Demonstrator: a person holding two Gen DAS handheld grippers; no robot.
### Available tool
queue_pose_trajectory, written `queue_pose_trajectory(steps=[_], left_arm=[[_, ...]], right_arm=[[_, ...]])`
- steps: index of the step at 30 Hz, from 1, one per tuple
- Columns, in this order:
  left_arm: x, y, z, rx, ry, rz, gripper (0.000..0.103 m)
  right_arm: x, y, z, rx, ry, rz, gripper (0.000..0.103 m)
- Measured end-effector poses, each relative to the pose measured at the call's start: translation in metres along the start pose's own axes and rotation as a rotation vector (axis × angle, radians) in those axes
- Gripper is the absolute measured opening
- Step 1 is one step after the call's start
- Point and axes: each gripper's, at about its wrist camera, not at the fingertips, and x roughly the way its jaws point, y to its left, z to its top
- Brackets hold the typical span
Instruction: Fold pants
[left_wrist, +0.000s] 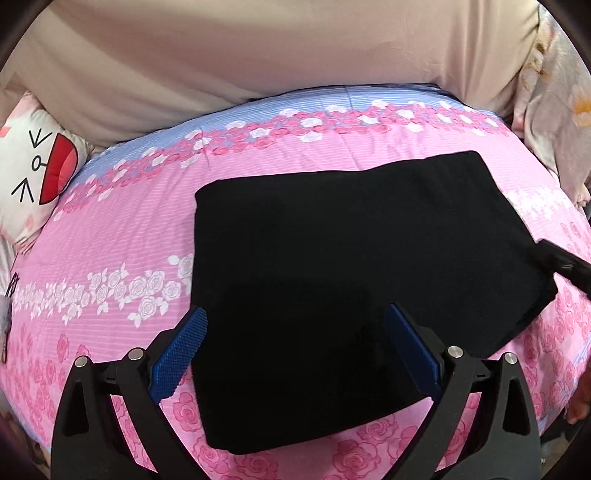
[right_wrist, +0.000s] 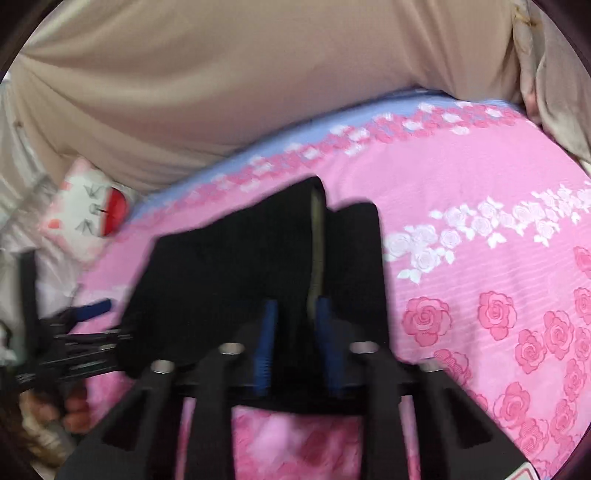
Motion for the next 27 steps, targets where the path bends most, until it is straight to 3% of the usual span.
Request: queue_pose_trajectory(steps=[2,6,10,15,19,20,21,23,27], left_arm=[[0.003,-0.001,0.001,0.001,0.005,0.006,0.095],[0.006,-0.007,0.004,0.01,0.011,0.006,0.095],[0.002,-0.013,0.004,0.028,0.001,0.008,0.095],[0.0,-0.015,0.004,0.031,-0.003,0.017,0.095],[0.004,-0.016,0.004,0.026,0.006,0.024,0.095],[0.005,-0.015,0.004,0.026,0.008,0.021,0.095],[0.005,-0.015,0.004,0.026,0.009,0.021,0.095],[0.004,-0.015,0.004,0.026,0.005,0.025,0.095],[0.0,-0.011,0.003,0.024,-0.001,0.018,0.095]], right_arm=[[0.001,-0.003,0.001,-0.004,0.015,-0.04,0.025],[0.016,-0.013,0.001,0.046,0.049,0.045,0.025],[0.031,-0.023,0.0,0.107,0.06,0.047,0.036],[0.034,-0.02,0.005,0.082,0.072,0.051,0.052],[0.043,-0.015,0.003,0.056,0.075,0.026,0.053],[0.044,-0.012,0.002,0.045,0.076,0.023,0.052],[0.044,-0.007,0.001,0.03,0.08,0.022,0.035],[0.038,-0.002,0.002,0.029,0.078,0.06,0.02],[-0.001,0.002,0.006,0.052,0.026,0.13,0.016]])
